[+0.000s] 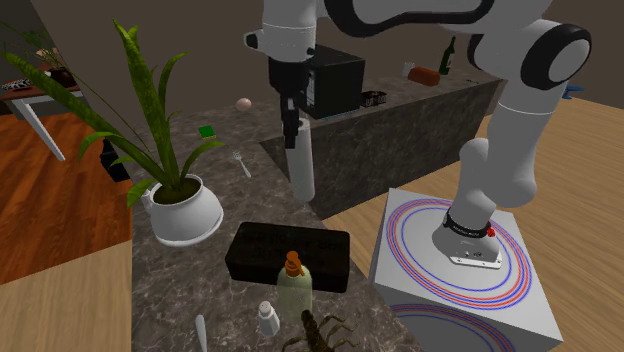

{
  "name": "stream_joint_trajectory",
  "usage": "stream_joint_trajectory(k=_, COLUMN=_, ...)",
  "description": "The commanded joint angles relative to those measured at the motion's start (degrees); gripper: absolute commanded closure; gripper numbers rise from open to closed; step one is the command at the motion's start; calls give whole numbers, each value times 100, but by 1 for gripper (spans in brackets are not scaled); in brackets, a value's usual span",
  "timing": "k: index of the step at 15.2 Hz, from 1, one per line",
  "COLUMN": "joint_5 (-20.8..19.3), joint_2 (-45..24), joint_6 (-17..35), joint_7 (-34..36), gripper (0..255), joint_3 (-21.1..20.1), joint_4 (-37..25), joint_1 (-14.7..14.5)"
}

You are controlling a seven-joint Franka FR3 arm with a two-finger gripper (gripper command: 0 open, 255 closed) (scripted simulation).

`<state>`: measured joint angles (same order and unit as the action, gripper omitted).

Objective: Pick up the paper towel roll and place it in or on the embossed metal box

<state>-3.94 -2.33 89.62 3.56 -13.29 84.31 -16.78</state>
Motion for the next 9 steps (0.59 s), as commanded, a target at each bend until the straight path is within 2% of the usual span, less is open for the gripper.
stream_joint_trajectory(k=1, joint_5=-21, joint_2=-34, joint_6=-55, joint_7=200, gripper=255, joint_3=-93, joint_4=-73, joint_1=-104)
stream_joint_trajectory(k=9, joint_5=26, joint_2=156, joint_6=621, joint_7=203, gripper=255, joint_3=-74, joint_4=787, joint_1=-78)
